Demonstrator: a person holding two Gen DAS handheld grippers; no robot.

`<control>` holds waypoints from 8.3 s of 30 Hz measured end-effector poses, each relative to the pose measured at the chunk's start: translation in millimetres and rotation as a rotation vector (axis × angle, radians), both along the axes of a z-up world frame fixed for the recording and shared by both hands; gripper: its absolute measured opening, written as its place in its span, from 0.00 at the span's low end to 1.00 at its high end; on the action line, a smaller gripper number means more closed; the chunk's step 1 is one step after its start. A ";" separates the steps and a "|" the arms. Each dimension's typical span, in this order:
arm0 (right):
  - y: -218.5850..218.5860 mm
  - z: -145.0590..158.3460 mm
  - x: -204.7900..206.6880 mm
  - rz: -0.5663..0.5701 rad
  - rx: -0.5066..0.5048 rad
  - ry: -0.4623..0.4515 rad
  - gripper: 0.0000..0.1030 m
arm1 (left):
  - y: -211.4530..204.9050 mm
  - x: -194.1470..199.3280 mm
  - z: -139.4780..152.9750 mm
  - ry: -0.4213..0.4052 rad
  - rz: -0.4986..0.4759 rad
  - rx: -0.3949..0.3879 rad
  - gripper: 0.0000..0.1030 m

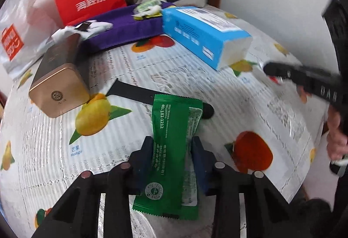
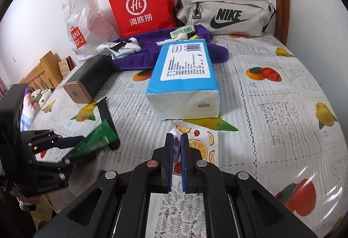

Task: Organize soft objects

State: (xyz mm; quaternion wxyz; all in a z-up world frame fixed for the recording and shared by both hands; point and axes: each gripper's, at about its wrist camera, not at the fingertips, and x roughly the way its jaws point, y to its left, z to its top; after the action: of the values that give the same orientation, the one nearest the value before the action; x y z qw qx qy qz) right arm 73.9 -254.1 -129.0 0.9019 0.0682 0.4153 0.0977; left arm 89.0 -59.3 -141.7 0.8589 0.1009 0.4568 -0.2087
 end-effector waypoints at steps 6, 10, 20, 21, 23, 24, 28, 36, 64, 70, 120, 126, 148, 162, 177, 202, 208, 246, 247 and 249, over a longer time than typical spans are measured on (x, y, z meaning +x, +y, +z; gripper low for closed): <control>-1.7 -7.7 1.9 0.002 -0.003 0.022 0.06 | 23.2 6.6 8.8 -0.001 0.113 -0.060 0.28; -2.3 -9.1 3.4 0.002 -0.001 0.032 0.06 | 46.5 12.4 11.7 0.001 0.195 -0.079 0.28; 3.5 7.1 7.1 0.023 -0.017 0.035 0.06 | 92.1 15.4 18.0 -0.009 0.331 -0.133 0.28; 4.2 10.9 7.7 0.025 -0.016 0.030 0.06 | 96.3 15.7 19.0 -0.007 0.341 -0.144 0.28; 5.2 18.6 8.7 0.034 -0.002 0.022 0.06 | 103.1 14.7 23.1 -0.015 0.357 -0.156 0.28; 5.9 22.8 8.9 0.036 -0.002 0.016 0.06 | 105.3 14.3 26.3 -0.021 0.361 -0.158 0.28; 7.8 38.1 11.4 0.040 0.010 -0.002 0.06 | 108.9 14.0 40.4 -0.053 0.363 -0.169 0.28; 12.1 65.1 22.8 0.047 0.003 -0.039 0.06 | 112.1 22.9 67.9 -0.102 0.353 -0.199 0.28; 29.1 91.0 136.8 0.120 -0.018 -0.074 0.06 | 107.0 120.2 97.7 -0.098 0.357 -0.224 0.28; 31.1 83.6 169.8 0.132 -0.015 -0.067 0.06 | 99.8 143.0 95.3 -0.076 0.345 -0.243 0.28; 15.0 33.2 282.4 0.127 -0.015 0.030 0.50 | 27.3 296.4 30.5 0.100 0.313 -0.162 0.32; 11.8 37.7 273.0 0.120 -0.026 0.024 0.51 | 24.3 302.1 29.6 0.123 0.323 -0.173 0.49; 39.3 60.3 164.8 0.158 -0.013 0.042 0.51 | 61.8 204.2 92.5 -0.020 0.378 -0.159 0.52; 95.1 30.8 86.3 0.344 -0.033 0.110 0.51 | 121.4 102.1 72.9 0.007 0.516 -0.147 0.52; 152.2 -23.8 73.5 0.542 -0.205 0.129 0.38 | 164.6 46.2 39.9 0.049 0.588 -0.215 0.52; 143.5 -1.8 65.6 0.490 -0.196 0.089 0.19 | 130.6 9.3 18.8 0.104 0.431 -0.190 0.52; 115.6 15.2 40.0 0.426 -0.189 0.054 0.19 | 106.8 -2.2 10.7 0.139 0.362 -0.225 0.57; -10.1 -4.5 -26.2 0.123 -0.093 0.068 0.19 | -12.9 -22.2 -11.5 0.005 0.189 0.035 0.84; -10.7 -5.2 -25.8 0.120 -0.090 0.069 0.19 | -12.9 -22.8 -10.6 0.000 0.187 0.033 0.80; -11.1 -7.0 -25.0 0.117 -0.085 0.074 0.19 | -14.9 -25.0 -9.7 -0.007 0.176 0.030 0.72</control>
State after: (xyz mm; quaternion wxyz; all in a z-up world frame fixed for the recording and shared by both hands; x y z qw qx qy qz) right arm 48.9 -265.2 -136.1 0.8808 0.0091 0.4553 0.1297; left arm 64.0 -74.3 -151.5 0.8739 0.0738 0.4640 -0.1249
